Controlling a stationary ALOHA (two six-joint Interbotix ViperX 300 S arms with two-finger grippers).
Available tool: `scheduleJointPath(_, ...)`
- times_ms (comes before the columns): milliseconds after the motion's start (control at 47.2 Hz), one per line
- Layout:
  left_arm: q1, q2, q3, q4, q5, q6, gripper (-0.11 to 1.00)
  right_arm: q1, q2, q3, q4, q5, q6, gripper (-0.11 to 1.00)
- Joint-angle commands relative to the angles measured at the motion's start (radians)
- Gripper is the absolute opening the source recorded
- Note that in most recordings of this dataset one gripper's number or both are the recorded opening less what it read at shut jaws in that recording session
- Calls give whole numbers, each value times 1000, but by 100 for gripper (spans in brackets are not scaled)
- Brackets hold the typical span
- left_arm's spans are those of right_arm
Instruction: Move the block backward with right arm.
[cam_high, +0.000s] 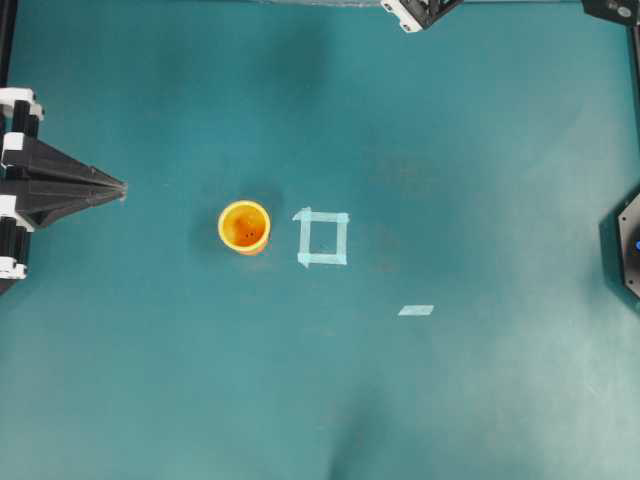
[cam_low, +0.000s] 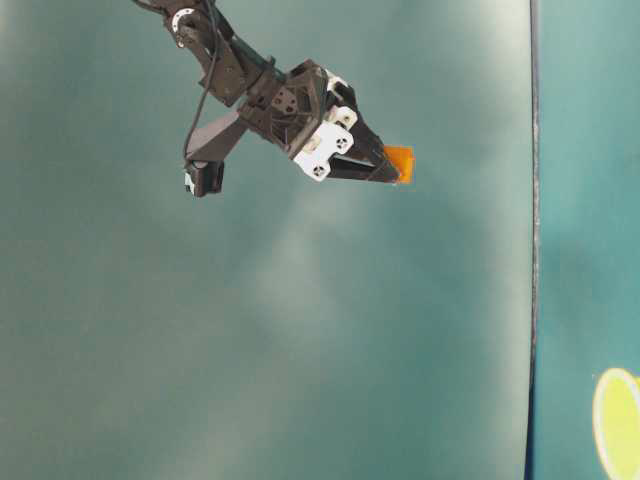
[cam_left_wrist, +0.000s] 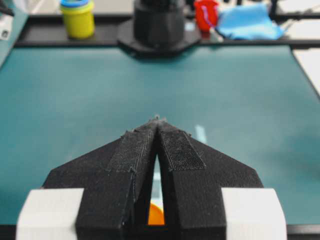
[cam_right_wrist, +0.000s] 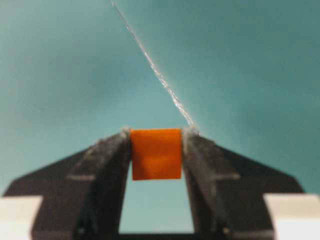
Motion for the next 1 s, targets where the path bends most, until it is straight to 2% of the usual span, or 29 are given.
scheduleJointPath(0, 0, 3, -28, 3, -5, 2, 0, -3, -17, -20, 3, -3, 2, 41)
scheduleJointPath(974, -2, 3, -29, 3, -5, 2, 0, -3, -17, -6, 3, -3, 2, 41)
